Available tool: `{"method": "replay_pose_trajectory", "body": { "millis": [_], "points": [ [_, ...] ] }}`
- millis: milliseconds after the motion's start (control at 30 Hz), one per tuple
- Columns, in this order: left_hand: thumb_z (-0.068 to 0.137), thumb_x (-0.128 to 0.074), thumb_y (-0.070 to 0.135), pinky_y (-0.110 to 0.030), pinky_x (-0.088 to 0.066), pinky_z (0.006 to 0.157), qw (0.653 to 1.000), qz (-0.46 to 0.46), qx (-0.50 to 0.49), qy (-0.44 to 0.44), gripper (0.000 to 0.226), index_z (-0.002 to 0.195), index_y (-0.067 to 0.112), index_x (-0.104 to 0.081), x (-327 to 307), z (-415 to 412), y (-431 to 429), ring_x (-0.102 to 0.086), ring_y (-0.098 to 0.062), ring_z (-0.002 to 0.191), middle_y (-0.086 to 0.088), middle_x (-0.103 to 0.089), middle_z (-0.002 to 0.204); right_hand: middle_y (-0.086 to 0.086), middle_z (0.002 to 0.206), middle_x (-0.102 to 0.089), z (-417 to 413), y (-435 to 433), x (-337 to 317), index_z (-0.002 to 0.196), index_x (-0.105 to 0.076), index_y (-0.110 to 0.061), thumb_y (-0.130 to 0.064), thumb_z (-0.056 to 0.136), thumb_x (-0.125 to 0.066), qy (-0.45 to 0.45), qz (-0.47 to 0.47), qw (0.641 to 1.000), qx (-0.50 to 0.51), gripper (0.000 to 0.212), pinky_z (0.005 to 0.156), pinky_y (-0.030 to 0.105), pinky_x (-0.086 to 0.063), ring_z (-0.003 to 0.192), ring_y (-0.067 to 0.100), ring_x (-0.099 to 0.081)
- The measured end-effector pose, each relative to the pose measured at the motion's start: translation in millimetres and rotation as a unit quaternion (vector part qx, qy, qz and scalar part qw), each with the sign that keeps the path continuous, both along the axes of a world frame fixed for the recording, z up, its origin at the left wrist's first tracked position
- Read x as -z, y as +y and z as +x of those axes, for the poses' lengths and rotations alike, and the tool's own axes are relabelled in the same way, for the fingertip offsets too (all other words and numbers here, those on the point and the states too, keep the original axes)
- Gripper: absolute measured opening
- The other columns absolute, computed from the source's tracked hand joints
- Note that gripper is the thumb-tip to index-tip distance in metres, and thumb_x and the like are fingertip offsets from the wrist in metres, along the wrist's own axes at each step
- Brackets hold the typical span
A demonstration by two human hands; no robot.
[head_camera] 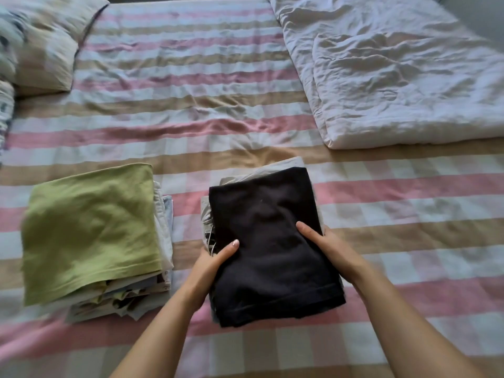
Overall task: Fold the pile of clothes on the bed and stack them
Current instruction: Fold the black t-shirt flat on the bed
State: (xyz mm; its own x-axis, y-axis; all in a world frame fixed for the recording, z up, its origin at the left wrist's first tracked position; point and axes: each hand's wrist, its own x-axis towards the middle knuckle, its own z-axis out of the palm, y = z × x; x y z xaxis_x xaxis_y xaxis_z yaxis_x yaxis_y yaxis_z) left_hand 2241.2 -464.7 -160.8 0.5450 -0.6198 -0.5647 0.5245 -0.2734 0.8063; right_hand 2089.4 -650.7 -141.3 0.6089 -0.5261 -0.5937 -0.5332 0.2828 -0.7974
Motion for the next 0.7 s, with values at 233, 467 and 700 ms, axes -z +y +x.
{"method": "replay_pose_trajectory", "body": {
  "millis": [233,467,700],
  "points": [
    [0.058,-0.082,0.038,-0.047,-0.044,0.099,0.99,0.13,-0.011,-0.05,0.079,0.123,0.012,-0.048,-5.3,-60.7,69.7,-0.06,-0.026,0.108,-0.008,-0.062,0.118,-0.014,0.108,-0.063,-61.1,79.3,-10.1,0.118,-0.051,-0.029,-0.066,0.059,-0.057,0.03,-0.023,0.999,0.031,0.069,0.083,0.018,-0.044,0.097,-0.001,-0.059],
    [0.045,-0.075,0.051,-0.036,-0.047,0.088,0.977,0.203,0.011,-0.072,0.064,0.098,0.027,-0.05,-25.1,-141.0,155.0,-0.06,-0.015,0.098,0.005,-0.063,0.103,-0.017,0.102,-0.062,-151.7,181.4,-18.9,0.111,-0.052,-0.027,-0.05,0.071,-0.061,0.068,-0.009,0.994,0.089,0.047,0.082,0.02,-0.04,0.093,-0.005,-0.057],
    [0.056,-0.072,0.033,-0.04,-0.047,0.094,0.982,0.173,0.029,-0.068,0.063,0.113,0.022,-0.047,-87.7,-203.4,210.9,-0.06,-0.016,0.103,0.0,-0.062,0.112,-0.021,0.098,-0.061,-220.0,247.9,-71.3,0.105,-0.054,-0.03,-0.033,0.083,-0.061,0.053,-0.011,0.99,0.127,0.023,0.069,0.005,-0.041,0.087,-0.012,-0.054]
  ]
}}
